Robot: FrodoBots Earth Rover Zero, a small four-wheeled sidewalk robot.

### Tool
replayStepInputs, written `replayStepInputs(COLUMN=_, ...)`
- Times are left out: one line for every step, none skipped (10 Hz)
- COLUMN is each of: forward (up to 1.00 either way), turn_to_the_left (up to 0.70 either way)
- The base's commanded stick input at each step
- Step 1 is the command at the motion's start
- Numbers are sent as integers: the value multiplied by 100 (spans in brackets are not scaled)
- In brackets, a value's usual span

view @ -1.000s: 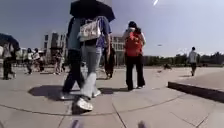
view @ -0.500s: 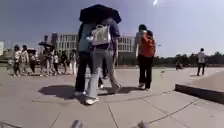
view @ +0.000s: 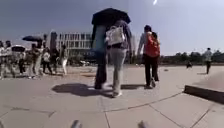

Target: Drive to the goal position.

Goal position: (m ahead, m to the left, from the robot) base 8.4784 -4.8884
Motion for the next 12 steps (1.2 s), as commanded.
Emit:
replayStepInputs(forward=70, turn_to_the_left=-8)
replayStepInputs(forward=70, turn_to_the_left=-8)
replayStepInputs(forward=70, turn_to_the_left=-3)
replayStepInputs(forward=70, turn_to_the_left=0)
replayStepInputs(forward=70, turn_to_the_left=0)
replayStepInputs(forward=70, turn_to_the_left=-1)
replayStepInputs(forward=70, turn_to_the_left=-4)
replayStepInputs(forward=70, turn_to_the_left=-8)
replayStepInputs(forward=70, turn_to_the_left=-8)
replayStepInputs(forward=70, turn_to_the_left=-8)
replayStepInputs(forward=70, turn_to_the_left=-8)
replayStepInputs(forward=70, turn_to_the_left=-8)
